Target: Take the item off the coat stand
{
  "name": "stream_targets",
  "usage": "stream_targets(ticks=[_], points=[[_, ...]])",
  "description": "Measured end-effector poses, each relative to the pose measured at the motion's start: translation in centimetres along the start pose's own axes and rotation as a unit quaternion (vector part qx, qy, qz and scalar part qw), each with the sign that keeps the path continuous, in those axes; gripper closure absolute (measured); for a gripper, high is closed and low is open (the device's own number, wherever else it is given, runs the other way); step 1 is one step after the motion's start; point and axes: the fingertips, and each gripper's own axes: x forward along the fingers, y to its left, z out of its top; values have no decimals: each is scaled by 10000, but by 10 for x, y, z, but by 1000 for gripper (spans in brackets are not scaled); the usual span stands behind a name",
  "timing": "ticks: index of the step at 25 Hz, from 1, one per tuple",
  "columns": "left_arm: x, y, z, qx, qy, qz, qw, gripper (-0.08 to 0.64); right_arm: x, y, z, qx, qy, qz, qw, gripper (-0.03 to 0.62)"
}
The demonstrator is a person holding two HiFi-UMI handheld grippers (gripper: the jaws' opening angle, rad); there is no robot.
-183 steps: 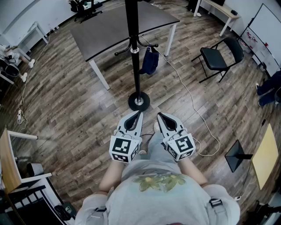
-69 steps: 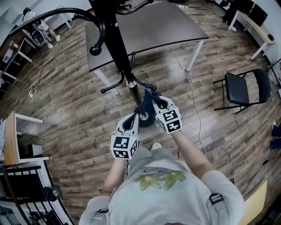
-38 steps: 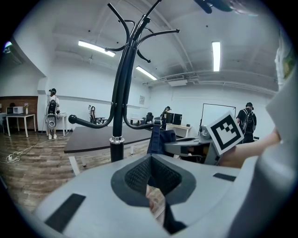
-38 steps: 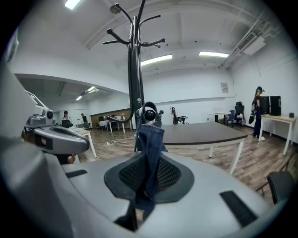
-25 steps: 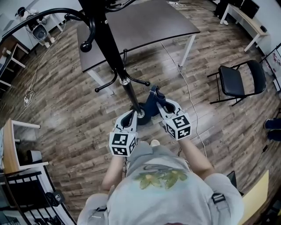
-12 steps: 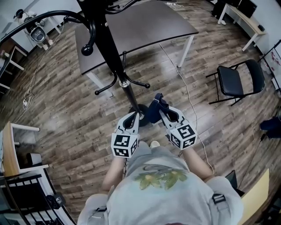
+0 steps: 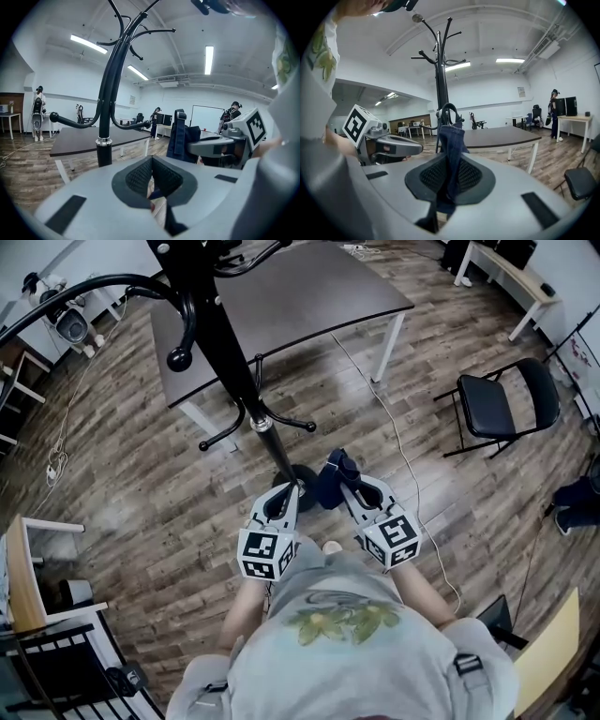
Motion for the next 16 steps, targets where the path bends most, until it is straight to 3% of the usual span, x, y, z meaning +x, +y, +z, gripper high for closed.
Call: stream_targets(ticks=[16], points=[[3,-3,-1,13,37,-214,9998,545,-3,-3,-1,14,99,-309,9995,551]])
